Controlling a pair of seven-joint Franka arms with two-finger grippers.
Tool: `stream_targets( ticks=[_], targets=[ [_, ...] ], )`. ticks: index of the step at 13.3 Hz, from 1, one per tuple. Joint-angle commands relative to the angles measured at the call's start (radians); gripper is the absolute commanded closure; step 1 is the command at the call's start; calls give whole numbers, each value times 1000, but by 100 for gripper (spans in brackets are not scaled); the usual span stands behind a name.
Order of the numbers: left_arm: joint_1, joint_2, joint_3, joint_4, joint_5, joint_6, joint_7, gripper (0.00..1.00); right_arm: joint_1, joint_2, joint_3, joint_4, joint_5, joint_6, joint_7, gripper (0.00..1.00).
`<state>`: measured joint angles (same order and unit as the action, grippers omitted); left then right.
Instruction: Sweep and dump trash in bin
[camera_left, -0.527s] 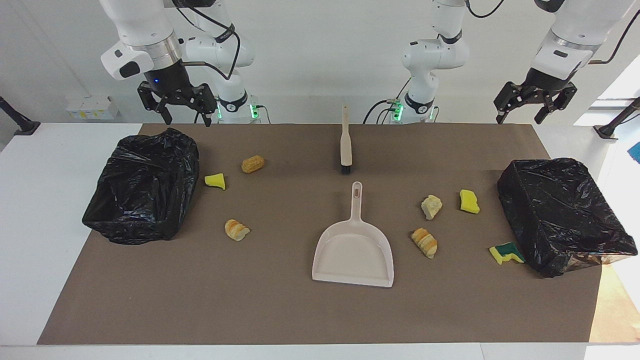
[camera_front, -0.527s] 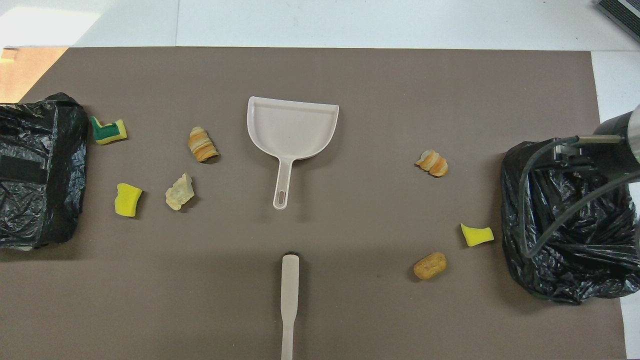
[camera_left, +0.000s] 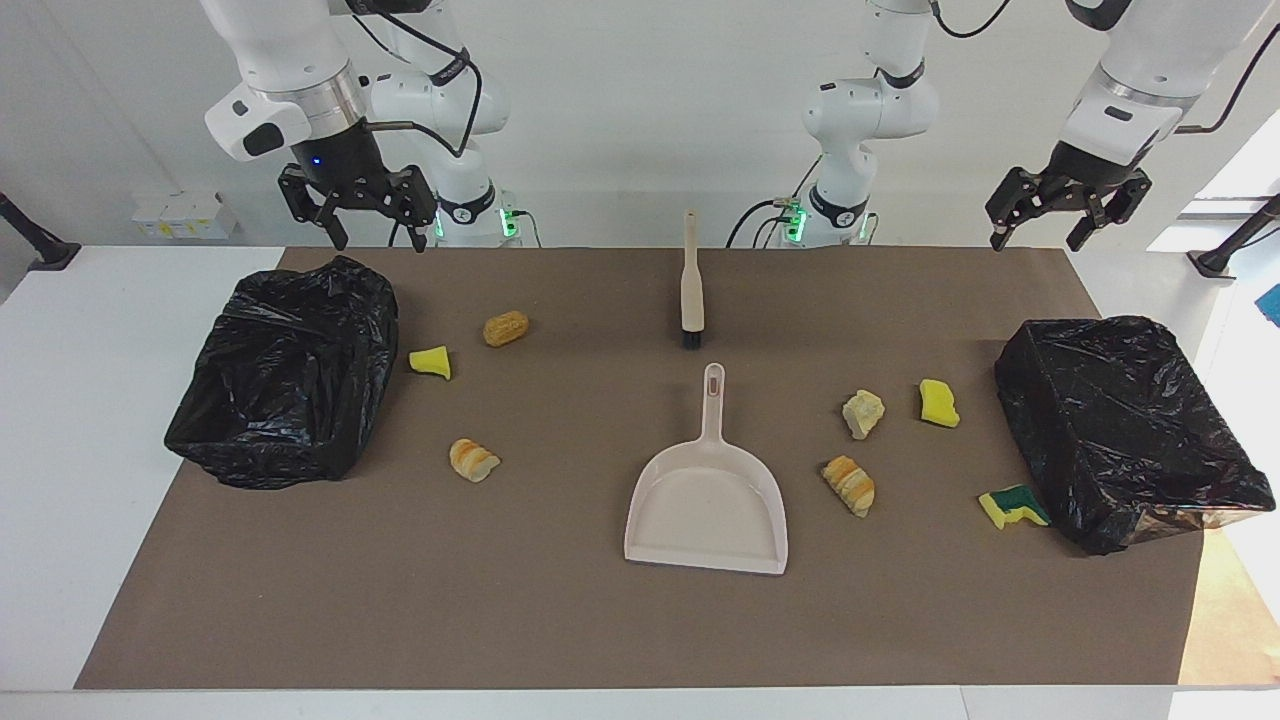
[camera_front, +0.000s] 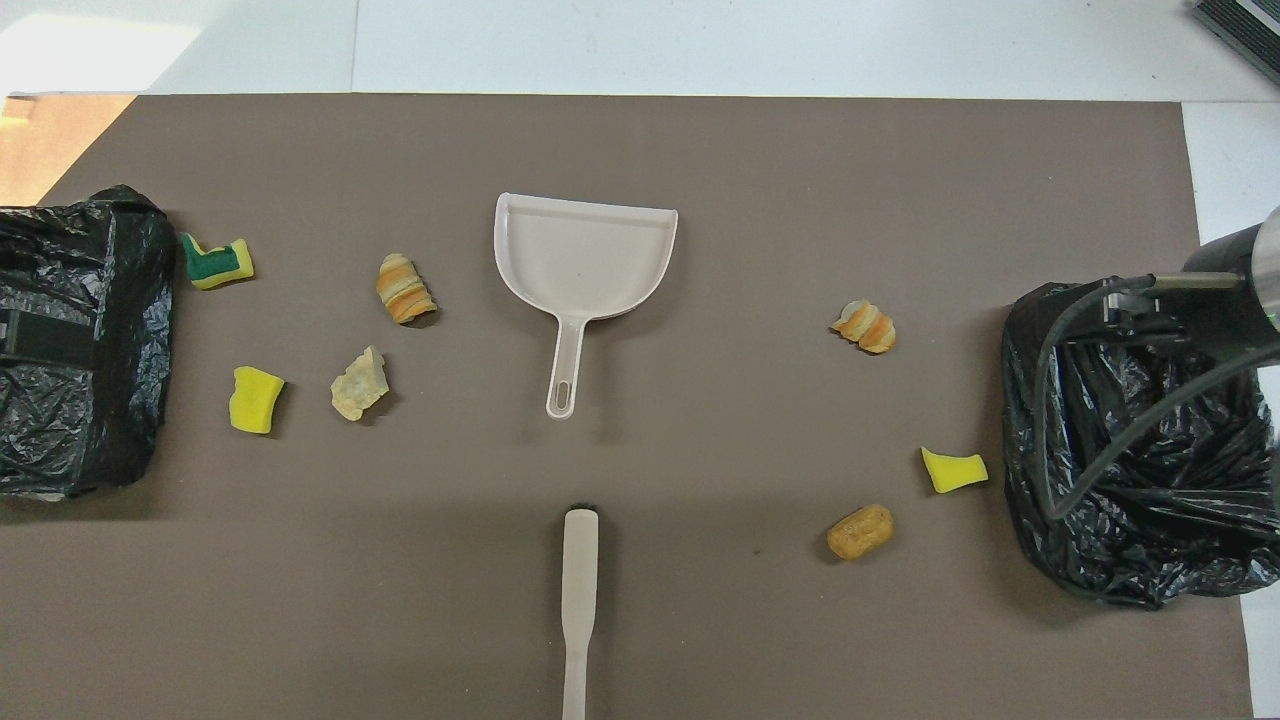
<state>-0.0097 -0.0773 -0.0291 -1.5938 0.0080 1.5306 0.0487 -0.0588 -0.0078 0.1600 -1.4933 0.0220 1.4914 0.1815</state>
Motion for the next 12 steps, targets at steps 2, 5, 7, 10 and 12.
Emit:
stream_targets(
  ticks=[2,5,7,10,12],
  targets=[
    [-65,-9,-2,-72,-11,46,-1,0,-15,-15,4,-13,24,-10,-17,0],
    [-130,-35,-3,-168,-25,104,-10,0,-6,-15,4,-15,24,-8,-16,0],
    [-170,-59,-2,-245,-68,137,-27,0,0,-12,7,-13,23,3,-8,0],
    [-248,-108,-3,-363,-74,215,-47,0,43,20,13,-13,21,50,50,0],
    [-301,-165,-3,-483,-74,298,-49,0,80,60,13,-13,15,110,117,0]
  ],
)
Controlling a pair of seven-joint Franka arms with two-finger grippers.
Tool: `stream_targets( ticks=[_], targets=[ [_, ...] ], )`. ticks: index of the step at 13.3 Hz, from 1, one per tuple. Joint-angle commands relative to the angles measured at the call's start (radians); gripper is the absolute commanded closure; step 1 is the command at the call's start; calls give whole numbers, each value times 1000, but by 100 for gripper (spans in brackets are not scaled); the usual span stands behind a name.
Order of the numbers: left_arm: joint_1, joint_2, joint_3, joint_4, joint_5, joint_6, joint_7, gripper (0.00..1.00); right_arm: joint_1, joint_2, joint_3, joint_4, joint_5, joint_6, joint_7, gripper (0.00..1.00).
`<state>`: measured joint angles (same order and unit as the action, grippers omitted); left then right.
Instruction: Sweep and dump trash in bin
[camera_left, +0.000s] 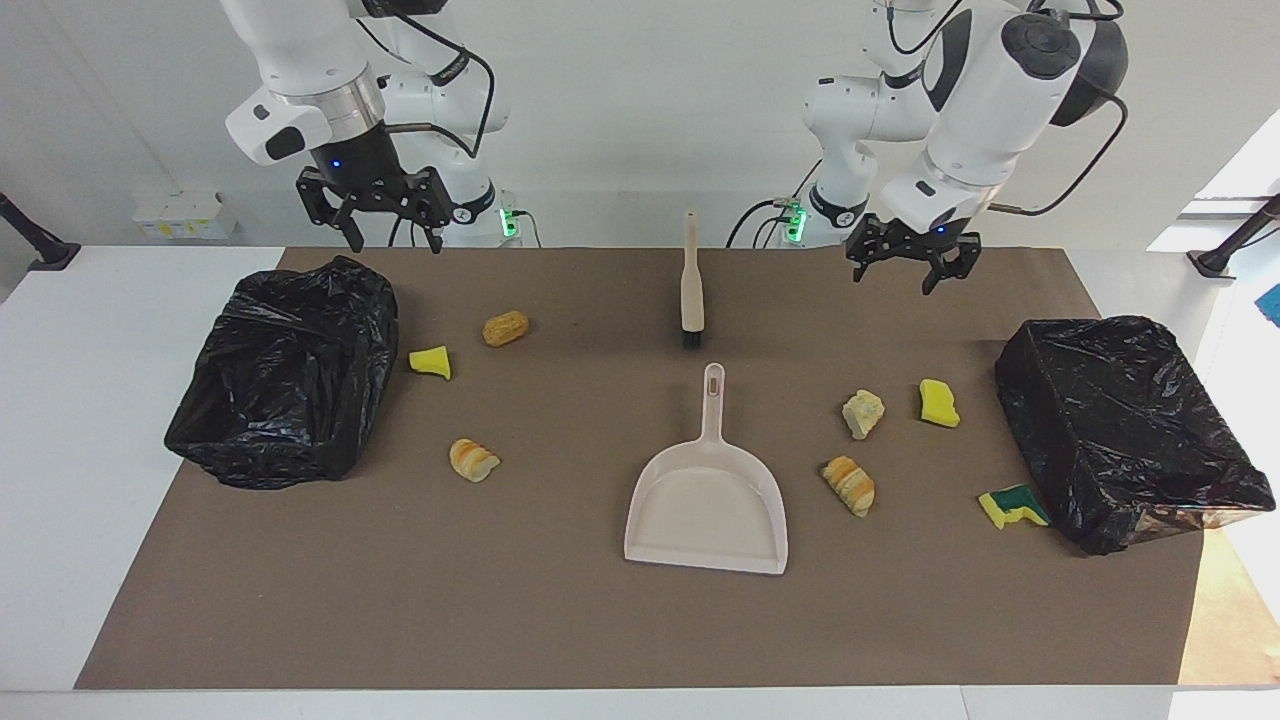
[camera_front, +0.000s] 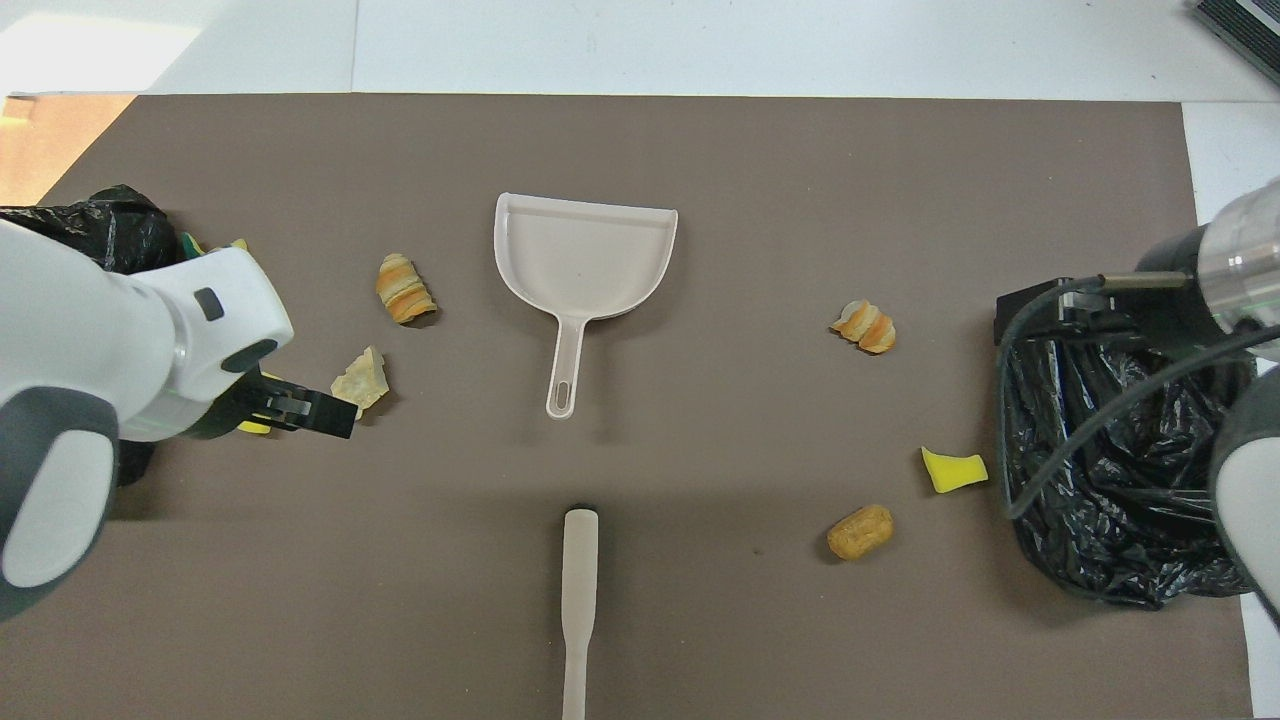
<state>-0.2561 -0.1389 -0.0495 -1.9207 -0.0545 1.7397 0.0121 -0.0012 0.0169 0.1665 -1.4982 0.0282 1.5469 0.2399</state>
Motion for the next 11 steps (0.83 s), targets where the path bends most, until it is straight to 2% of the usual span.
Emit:
stream_targets(
  ticks=[1,4,6,7,11],
  targets=[
    [-81,-123,17,-199,-11,104,-12,0,68,70,7,-7,-3,91,96,0],
    [-130,-177,17,-263,-34,106,-21,0,160,170,5,-1,-22,197,226,0],
    [-176,-224,17,-326,-39,129,-53,0,268,283,4,51,-123,258,344,0],
    [-210,-241,17,-365,-39,153,-87,0,285,334,7,71,-134,287,410,0],
    [-337,-245,17,-463,-39,230,-156,0,378,536,1,271,-143,315,561,0]
  ],
)
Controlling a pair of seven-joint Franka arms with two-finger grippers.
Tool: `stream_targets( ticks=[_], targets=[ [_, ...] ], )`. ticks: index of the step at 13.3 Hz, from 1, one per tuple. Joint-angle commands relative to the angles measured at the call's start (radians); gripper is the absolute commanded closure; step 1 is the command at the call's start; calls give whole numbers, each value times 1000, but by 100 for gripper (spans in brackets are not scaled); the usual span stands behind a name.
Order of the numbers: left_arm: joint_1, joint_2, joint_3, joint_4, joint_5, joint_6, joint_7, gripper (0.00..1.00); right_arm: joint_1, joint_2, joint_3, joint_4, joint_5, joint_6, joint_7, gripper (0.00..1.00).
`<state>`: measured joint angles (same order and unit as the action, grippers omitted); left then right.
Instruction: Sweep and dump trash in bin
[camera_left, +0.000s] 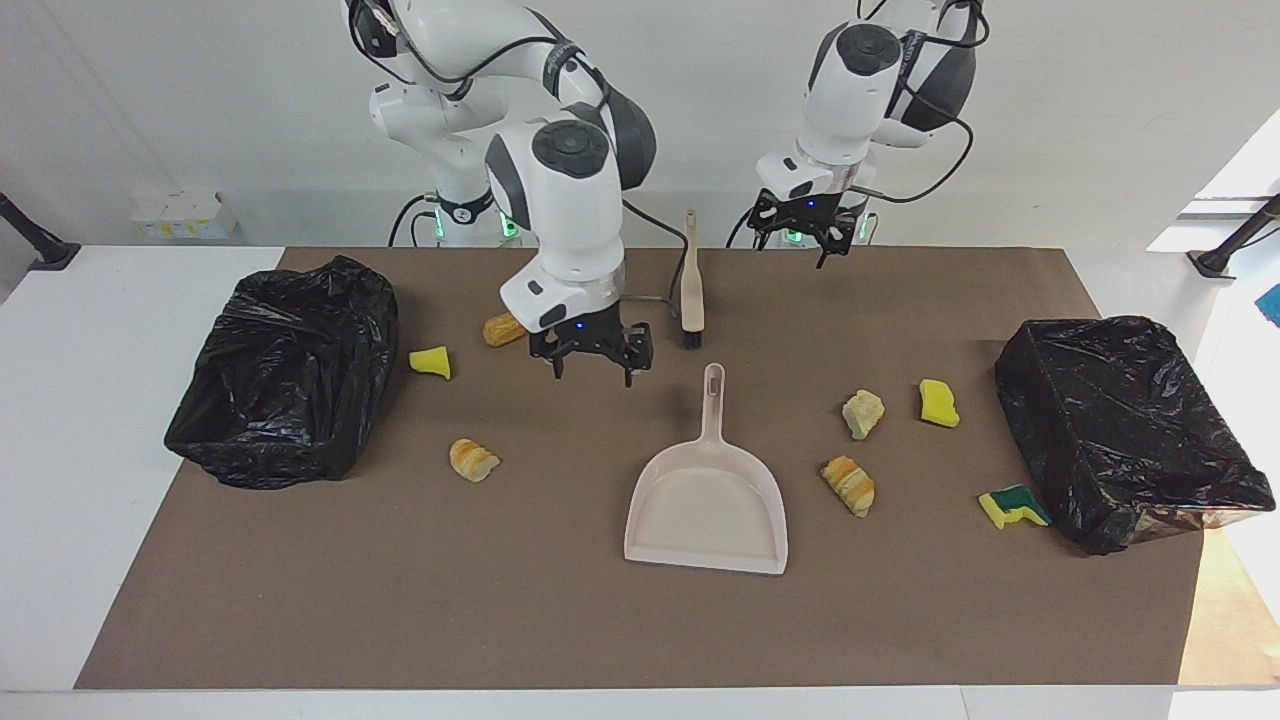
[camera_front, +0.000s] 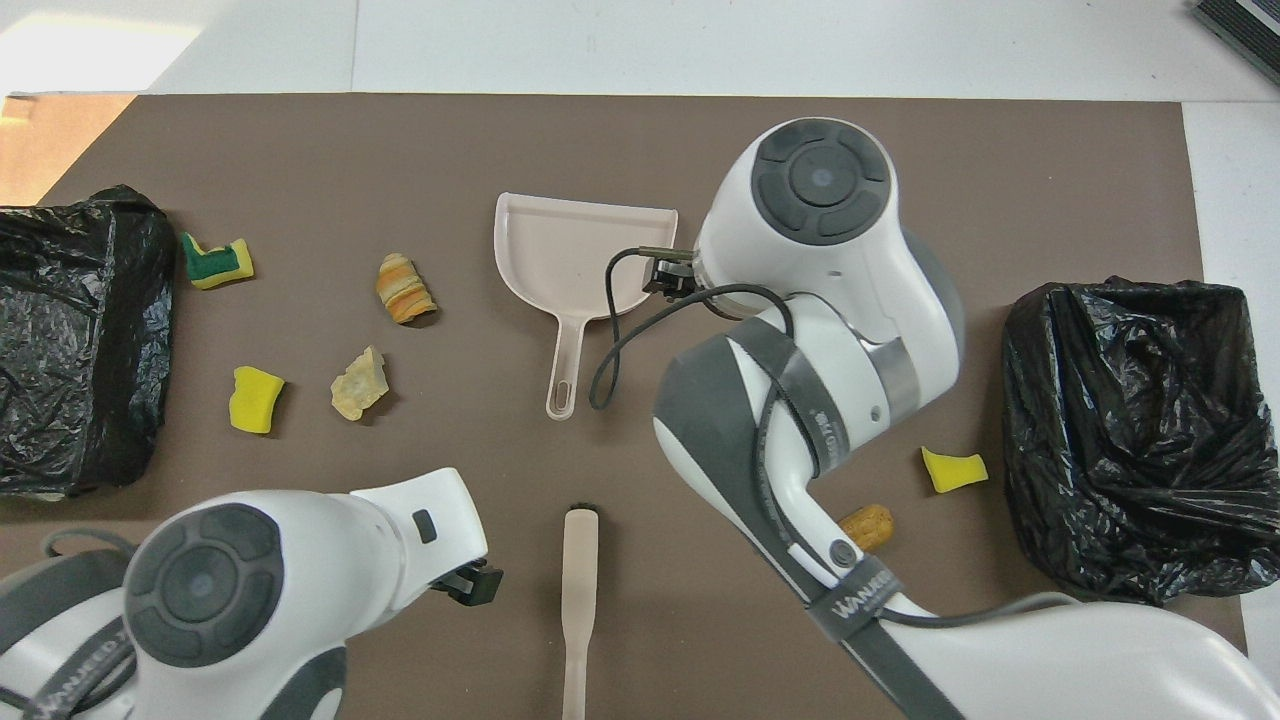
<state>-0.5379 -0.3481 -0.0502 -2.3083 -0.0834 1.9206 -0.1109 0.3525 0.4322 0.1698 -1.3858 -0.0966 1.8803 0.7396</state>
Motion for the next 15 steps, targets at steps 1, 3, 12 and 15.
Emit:
stream_targets(
  ticks=[1,3,12,15],
  targets=[
    [-89,-37,18,-103,-10,58,-83,0,34,161,-4,195,-20,-17,72,0],
    [-183,-32,18,-178,-10,139,-160,0,120,230,-35,235,-25,29,124,0],
    [-497,38,16,-359,-10,494,-581,0,200,273,-35,191,-55,137,126,0],
    [-498,37,16,-359,-10,483,-592,0,207,269,-33,153,-55,183,127,0]
  ],
)
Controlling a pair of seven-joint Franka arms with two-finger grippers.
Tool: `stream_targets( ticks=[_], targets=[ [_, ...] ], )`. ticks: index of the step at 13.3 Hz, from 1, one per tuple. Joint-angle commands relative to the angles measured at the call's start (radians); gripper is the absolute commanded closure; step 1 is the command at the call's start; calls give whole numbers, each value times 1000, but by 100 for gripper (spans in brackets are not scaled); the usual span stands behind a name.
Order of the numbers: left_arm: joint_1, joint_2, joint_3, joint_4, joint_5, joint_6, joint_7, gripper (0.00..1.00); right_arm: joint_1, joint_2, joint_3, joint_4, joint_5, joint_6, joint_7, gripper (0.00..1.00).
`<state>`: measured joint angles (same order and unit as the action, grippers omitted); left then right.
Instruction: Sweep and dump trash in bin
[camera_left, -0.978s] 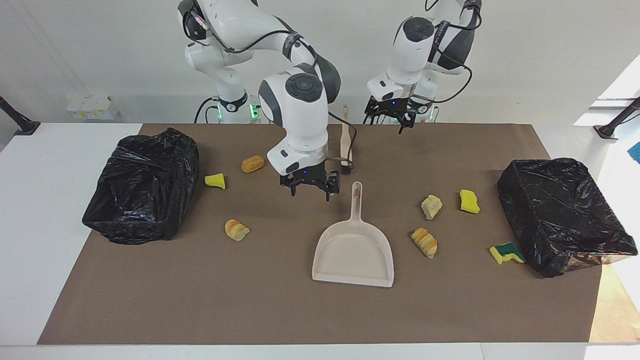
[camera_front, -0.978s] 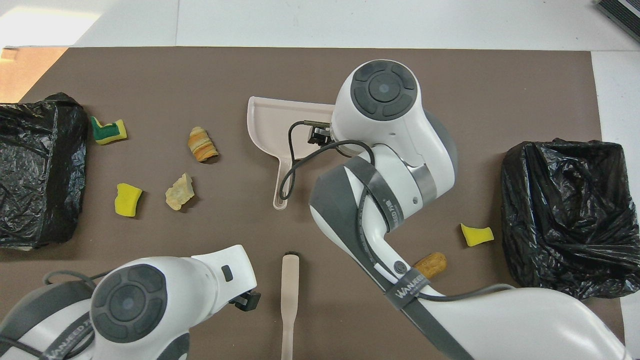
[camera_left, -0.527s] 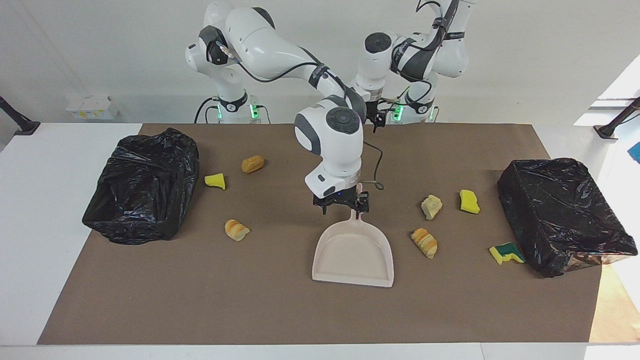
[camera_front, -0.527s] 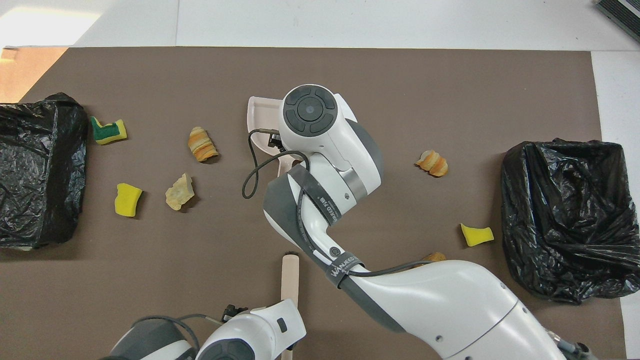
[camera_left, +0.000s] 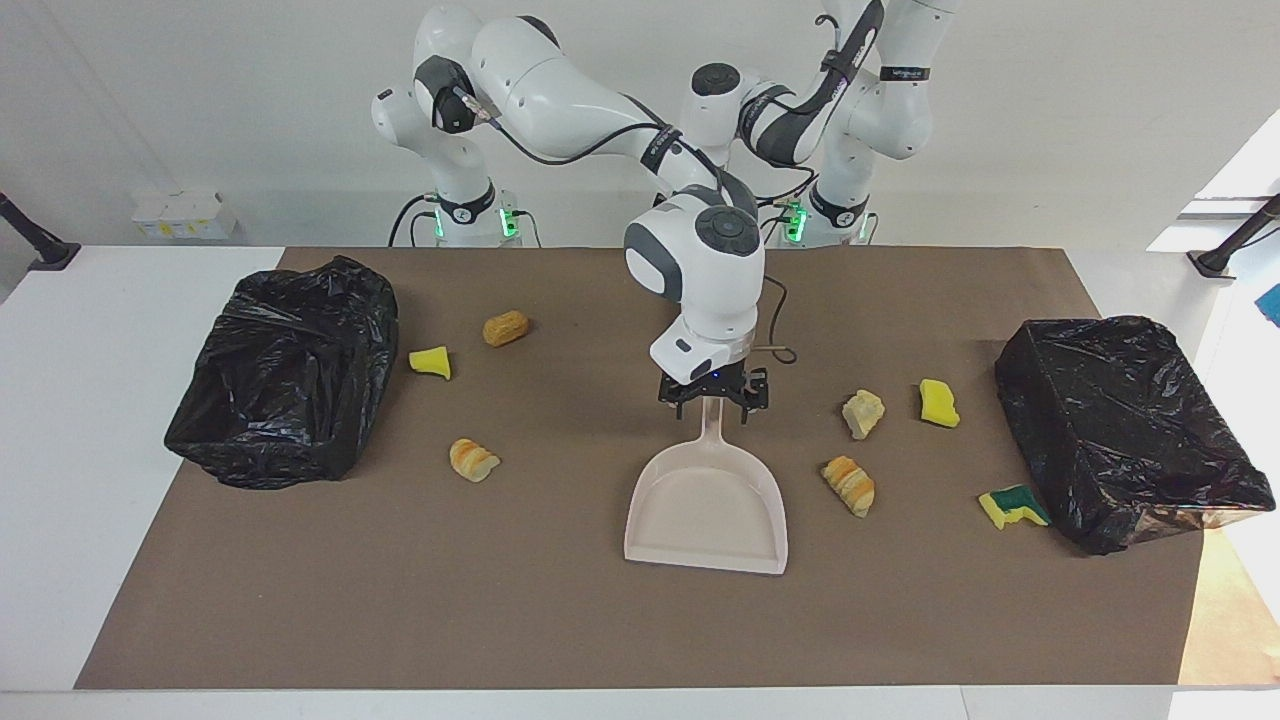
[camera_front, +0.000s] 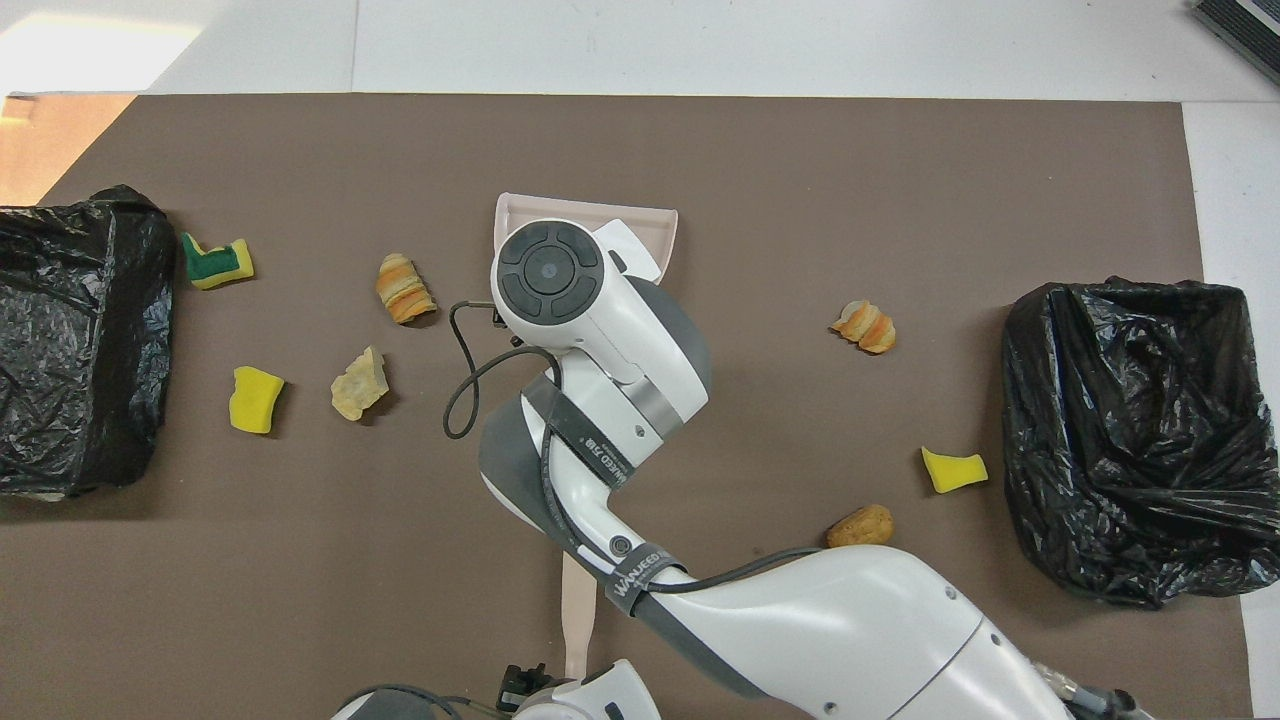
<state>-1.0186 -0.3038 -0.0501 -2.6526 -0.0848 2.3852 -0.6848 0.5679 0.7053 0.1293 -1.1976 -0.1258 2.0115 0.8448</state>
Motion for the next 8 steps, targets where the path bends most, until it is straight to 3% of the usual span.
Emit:
stream_targets(
  ticks=[1,2,3,7,8],
  targets=[
    [-17,-8,16,-17,-9,19,-31,8,-11,-7,7,-69,-26,81,22,0],
    [-18,-8,16,-15,-9,19,-32,12,-11,-13,7,-82,-26,98,22,0],
    [-17,-8,16,-17,-9,17,-33,23,-14,-12,7,-83,-20,104,23,0],
    [-17,-8,16,-17,-9,-14,-74,35,-10,-18,7,-122,-28,142,31,0],
    [-17,-8,16,-15,-9,-14,-93,42,-8,-18,4,-123,-31,142,33,3]
  ],
)
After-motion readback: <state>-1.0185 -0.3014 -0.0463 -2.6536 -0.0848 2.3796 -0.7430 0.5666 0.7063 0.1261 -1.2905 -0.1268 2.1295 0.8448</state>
